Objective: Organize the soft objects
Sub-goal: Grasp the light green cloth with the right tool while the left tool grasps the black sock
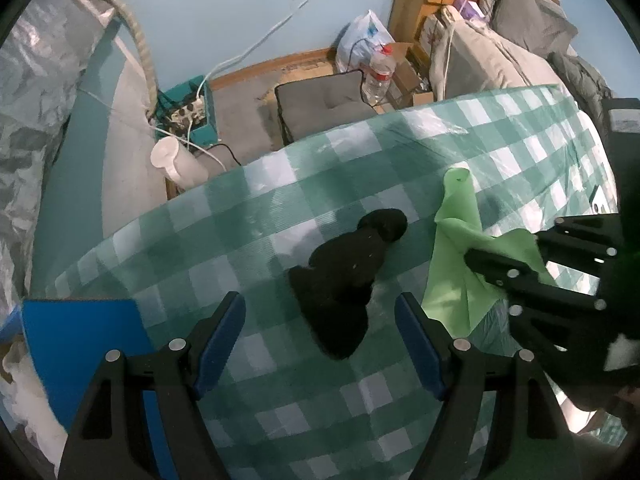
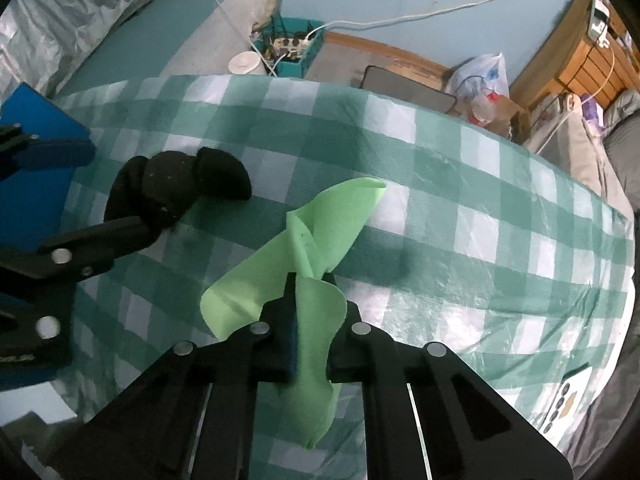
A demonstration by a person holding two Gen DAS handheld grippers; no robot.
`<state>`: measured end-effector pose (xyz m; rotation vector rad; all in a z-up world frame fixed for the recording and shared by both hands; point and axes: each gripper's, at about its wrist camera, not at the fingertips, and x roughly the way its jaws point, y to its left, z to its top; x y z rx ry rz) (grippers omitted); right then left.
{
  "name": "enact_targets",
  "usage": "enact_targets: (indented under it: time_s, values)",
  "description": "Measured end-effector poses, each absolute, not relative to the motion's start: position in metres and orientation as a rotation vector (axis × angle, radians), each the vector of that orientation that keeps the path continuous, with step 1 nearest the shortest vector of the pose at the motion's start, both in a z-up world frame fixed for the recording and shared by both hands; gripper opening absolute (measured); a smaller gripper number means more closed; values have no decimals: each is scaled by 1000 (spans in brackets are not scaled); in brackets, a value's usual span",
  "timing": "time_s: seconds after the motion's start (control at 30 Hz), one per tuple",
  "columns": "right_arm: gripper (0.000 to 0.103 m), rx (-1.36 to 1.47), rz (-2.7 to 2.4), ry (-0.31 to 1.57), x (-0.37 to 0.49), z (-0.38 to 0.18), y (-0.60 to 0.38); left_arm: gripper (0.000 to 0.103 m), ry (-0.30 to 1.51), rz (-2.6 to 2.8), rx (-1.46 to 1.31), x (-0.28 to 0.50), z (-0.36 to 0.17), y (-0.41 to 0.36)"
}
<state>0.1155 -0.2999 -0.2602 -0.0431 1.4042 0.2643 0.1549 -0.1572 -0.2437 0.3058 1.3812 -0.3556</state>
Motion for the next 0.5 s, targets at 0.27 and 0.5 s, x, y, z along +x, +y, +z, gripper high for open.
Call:
enact_targets:
  time_s: [0.27, 0.5]
  values:
    - [7, 71, 242, 1410, 114, -255, -324, 79, 1407, -378, 351, 163, -261, -177]
    - [7, 143, 212, 1390, 111, -246, -344, 74, 1415, -373, 330, 168, -269, -184]
